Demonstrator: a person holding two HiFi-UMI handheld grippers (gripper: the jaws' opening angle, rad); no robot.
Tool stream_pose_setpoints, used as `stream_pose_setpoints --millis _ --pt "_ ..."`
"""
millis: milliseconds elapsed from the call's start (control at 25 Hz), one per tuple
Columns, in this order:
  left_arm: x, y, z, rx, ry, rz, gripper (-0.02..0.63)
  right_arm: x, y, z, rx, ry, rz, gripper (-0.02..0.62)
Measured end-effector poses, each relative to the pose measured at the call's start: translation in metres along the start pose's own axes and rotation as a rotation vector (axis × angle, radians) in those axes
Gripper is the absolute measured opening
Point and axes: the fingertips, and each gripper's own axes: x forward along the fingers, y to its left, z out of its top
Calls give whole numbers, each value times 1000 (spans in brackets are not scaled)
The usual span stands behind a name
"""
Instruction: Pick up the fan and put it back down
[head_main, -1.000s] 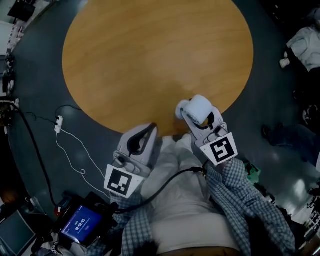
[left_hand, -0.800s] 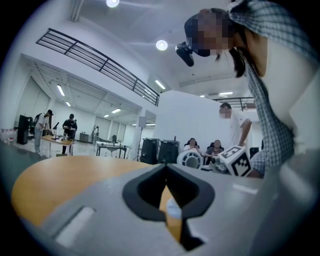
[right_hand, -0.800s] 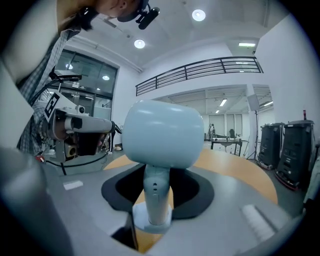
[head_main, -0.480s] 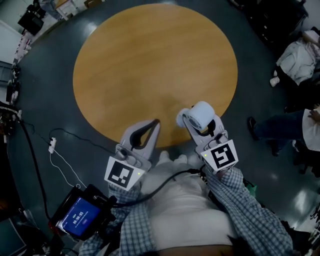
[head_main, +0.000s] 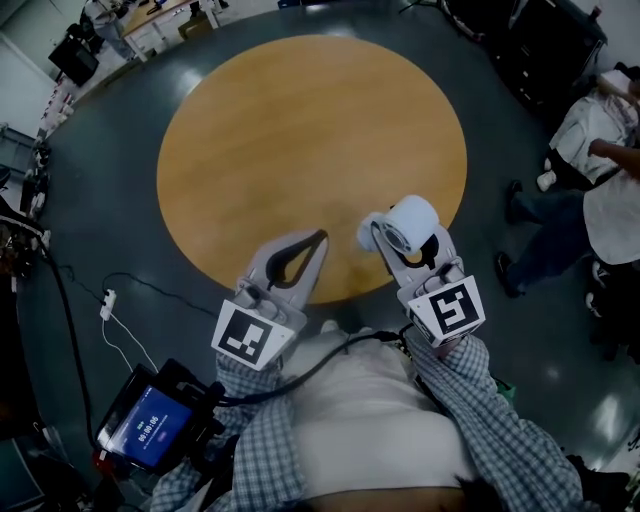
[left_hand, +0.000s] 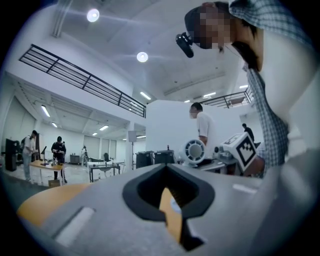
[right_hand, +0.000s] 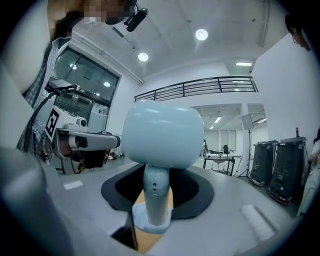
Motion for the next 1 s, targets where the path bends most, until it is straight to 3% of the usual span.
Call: stream_pose_setpoints --millis 360,560,1000 --pt "0 3 1 -48 -35 5 -2 1 -2 3 -23 3 -4 141" --pt "2 0 -2 -22 -8 -9 -2 6 9 3 -42 39 21 141" --pt "-2 6 -5 -26 -16 18 -2 11 7 -3 -53 13 26 141"
